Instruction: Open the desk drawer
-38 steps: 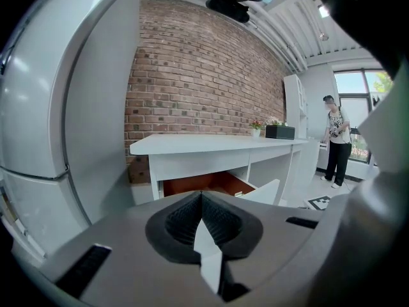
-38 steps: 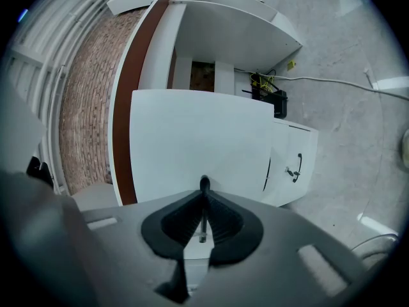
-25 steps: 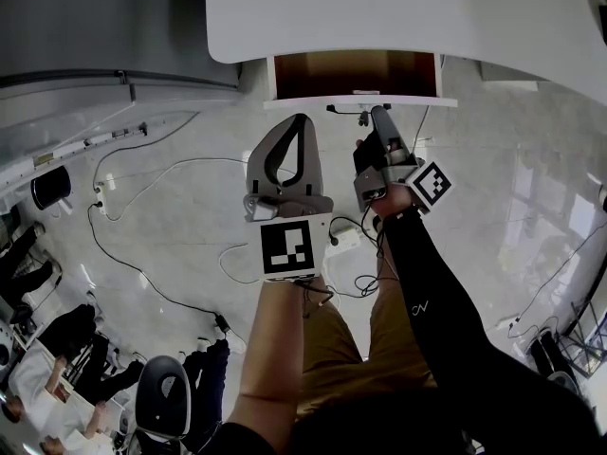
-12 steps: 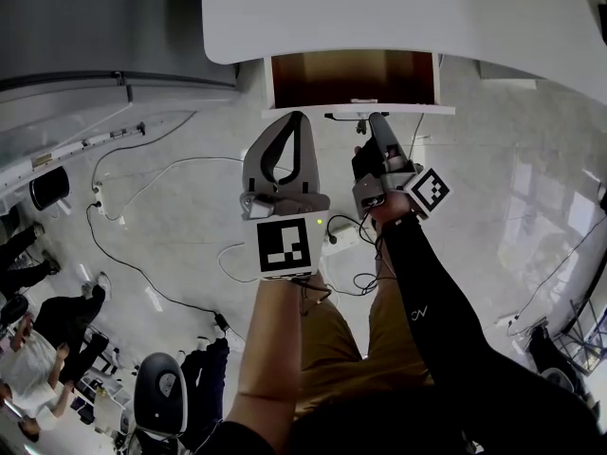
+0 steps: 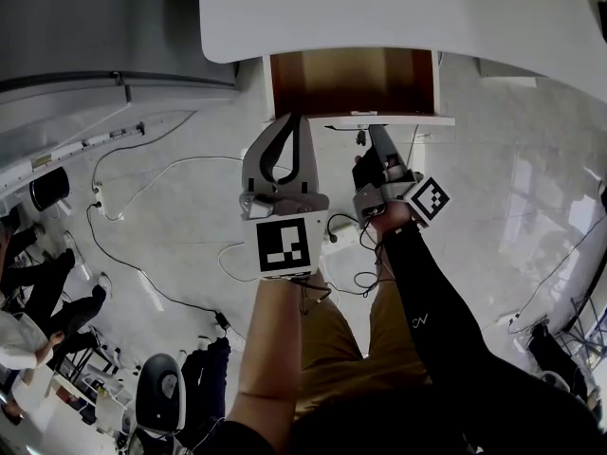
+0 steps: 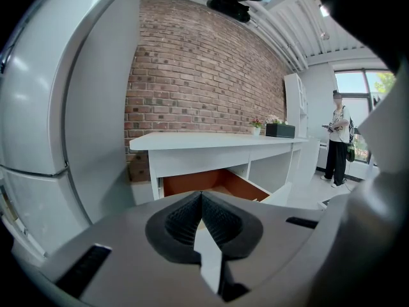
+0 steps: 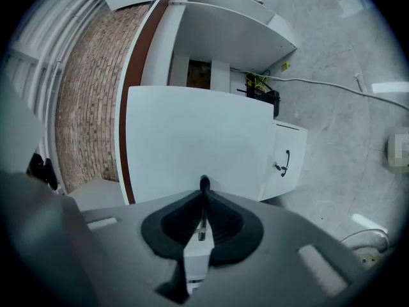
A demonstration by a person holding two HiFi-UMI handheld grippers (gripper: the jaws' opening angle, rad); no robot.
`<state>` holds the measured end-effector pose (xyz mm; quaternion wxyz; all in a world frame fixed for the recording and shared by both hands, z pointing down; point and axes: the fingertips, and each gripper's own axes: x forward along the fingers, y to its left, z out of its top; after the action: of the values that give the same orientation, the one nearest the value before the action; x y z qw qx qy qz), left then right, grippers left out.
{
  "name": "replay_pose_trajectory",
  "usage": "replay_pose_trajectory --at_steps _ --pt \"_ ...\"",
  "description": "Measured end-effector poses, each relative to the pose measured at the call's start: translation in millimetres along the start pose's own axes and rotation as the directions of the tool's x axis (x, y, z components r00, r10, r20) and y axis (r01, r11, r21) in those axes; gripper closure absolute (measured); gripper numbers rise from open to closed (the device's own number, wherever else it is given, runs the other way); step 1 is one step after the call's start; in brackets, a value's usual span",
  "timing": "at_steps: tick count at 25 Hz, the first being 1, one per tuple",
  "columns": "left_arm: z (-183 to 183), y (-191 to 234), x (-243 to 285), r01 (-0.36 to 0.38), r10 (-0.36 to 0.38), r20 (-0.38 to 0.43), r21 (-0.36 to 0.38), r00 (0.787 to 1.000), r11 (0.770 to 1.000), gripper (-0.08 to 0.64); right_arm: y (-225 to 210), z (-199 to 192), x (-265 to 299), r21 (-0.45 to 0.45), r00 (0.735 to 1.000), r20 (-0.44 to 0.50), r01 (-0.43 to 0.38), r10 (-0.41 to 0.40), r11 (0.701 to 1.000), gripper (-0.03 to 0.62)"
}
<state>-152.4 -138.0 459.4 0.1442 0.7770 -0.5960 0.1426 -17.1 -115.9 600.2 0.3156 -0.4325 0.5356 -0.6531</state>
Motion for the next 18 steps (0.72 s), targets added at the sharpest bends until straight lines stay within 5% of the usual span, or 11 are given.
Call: replay_pose_trajectory --at_steps 18 --pt "-7.1 2.4 18.4 0.005 -0.005 -0.012 -0.009 1.0 1.0 0.551 -11.3 -3.1 -6.5 0.007 0.999 -0.012 0.038 -0.038 0.999 0.569"
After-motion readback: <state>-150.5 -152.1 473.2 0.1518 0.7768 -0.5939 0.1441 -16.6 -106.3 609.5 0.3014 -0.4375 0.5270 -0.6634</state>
